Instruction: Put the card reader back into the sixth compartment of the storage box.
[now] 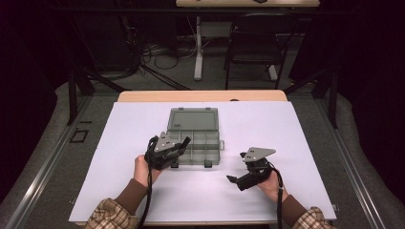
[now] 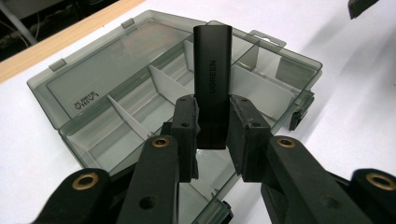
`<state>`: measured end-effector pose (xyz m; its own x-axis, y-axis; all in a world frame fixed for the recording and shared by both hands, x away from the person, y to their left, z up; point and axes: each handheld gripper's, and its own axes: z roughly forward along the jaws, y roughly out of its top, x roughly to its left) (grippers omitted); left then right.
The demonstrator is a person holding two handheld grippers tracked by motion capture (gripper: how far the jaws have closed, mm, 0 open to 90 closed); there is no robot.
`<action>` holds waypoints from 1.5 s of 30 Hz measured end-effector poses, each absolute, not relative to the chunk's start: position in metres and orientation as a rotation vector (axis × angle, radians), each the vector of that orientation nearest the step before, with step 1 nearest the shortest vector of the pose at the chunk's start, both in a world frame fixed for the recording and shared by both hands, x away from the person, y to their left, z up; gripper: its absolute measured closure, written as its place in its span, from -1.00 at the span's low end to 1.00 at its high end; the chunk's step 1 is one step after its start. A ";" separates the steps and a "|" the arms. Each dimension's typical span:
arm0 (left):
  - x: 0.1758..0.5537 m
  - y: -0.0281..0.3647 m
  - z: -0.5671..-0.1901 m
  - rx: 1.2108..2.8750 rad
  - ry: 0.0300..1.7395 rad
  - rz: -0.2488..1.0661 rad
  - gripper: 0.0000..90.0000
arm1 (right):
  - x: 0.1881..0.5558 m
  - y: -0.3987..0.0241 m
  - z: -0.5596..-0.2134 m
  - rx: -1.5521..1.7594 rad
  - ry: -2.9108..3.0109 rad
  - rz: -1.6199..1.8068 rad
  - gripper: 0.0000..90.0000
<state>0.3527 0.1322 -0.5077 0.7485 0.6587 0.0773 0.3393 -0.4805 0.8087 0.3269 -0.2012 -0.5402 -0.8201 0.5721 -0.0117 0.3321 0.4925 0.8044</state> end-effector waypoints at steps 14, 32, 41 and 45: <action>0.358 0.131 -0.515 2.144 0.799 0.463 0.64 | 0.327 -0.202 -0.541 0.766 2.461 1.235 -0.99; 0.360 0.131 -0.521 2.182 0.816 0.437 0.64 | 0.327 -0.200 -0.540 0.752 2.461 1.234 -0.99; 0.359 0.129 -0.522 2.190 0.825 0.445 0.64 | 0.326 -0.200 -0.540 0.756 2.466 1.227 -0.99; 0.359 0.128 -0.523 2.187 0.832 0.455 0.64 | 0.327 -0.200 -0.540 0.753 2.462 1.236 -0.99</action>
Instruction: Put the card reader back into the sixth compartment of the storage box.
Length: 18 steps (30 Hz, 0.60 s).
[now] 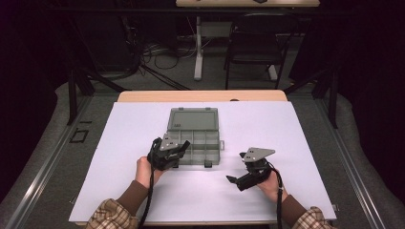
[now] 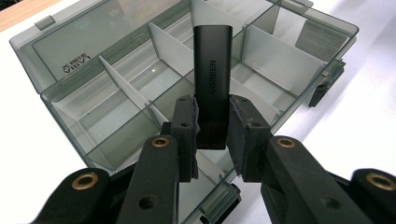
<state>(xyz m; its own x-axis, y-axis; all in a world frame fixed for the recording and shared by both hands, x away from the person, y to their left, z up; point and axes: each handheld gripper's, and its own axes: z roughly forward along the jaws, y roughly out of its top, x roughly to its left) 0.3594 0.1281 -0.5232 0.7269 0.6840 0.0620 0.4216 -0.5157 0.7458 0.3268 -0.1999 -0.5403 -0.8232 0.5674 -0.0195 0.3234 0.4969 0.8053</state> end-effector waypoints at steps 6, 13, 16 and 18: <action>0.359 0.126 -0.523 2.208 0.832 0.453 0.63 | 0.327 -0.200 -0.541 0.761 2.466 1.238 -0.99; 0.358 0.123 -0.524 2.200 0.848 0.450 0.62 | 0.327 -0.199 -0.540 0.753 2.464 1.244 -0.99; 0.358 0.124 -0.522 2.182 0.857 0.454 0.33 | 0.328 -0.200 -0.541 0.757 2.467 1.243 -0.99; 0.358 0.124 -0.522 2.183 0.858 0.471 0.09 | 0.328 -0.200 -0.541 0.758 2.463 1.246 -0.99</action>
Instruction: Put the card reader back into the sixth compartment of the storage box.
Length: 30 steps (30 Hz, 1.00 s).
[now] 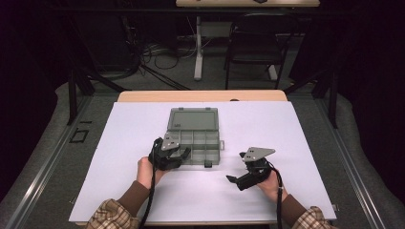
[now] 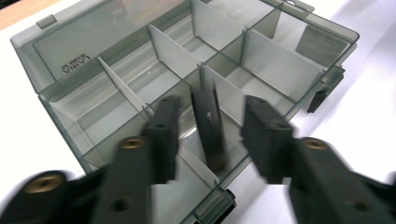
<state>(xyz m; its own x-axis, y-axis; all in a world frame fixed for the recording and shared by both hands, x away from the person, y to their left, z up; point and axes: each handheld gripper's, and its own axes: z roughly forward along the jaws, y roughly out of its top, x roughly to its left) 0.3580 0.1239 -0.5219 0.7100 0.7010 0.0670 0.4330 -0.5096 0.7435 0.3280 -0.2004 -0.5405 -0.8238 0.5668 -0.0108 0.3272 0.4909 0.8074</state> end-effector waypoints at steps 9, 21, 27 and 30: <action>0.357 0.133 -0.518 2.145 0.840 0.484 -0.49 | 0.328 -0.200 -0.540 0.763 2.461 1.269 -0.99; 0.357 0.138 -0.515 2.136 0.815 0.507 -0.82 | 0.329 -0.199 -0.540 0.760 2.460 1.265 -0.99; 0.358 0.140 -0.514 2.139 0.811 0.504 -0.91 | 0.330 -0.199 -0.541 0.769 2.467 1.264 -0.99; 0.360 0.142 -0.514 2.149 0.808 0.510 -0.96 | 0.329 -0.197 -0.540 0.750 2.466 1.264 -0.99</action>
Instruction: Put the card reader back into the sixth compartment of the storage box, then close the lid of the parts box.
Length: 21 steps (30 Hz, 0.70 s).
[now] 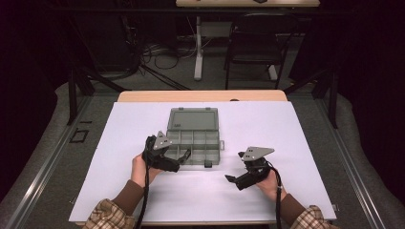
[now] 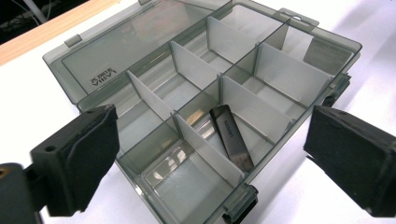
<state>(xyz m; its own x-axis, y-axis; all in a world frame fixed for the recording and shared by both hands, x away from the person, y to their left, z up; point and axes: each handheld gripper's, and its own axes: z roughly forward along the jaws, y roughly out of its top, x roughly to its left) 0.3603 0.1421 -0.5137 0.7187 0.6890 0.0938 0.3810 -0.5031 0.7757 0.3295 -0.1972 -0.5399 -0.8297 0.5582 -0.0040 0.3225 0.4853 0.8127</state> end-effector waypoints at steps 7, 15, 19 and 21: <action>0.368 0.145 -0.516 2.163 0.811 0.490 -1.00 | 0.331 -0.197 -0.542 0.754 2.473 1.265 -0.99; 0.374 0.145 -0.520 2.177 0.802 0.456 -1.00 | 0.332 -0.198 -0.542 0.754 2.473 1.266 -0.99; 0.379 0.145 -0.521 2.196 0.797 0.440 -1.00 | 0.332 -0.197 -0.541 0.749 2.474 1.266 -0.99; 0.382 0.145 -0.520 2.198 0.798 0.432 -1.00 | 0.332 -0.197 -0.541 0.744 2.472 1.268 -0.99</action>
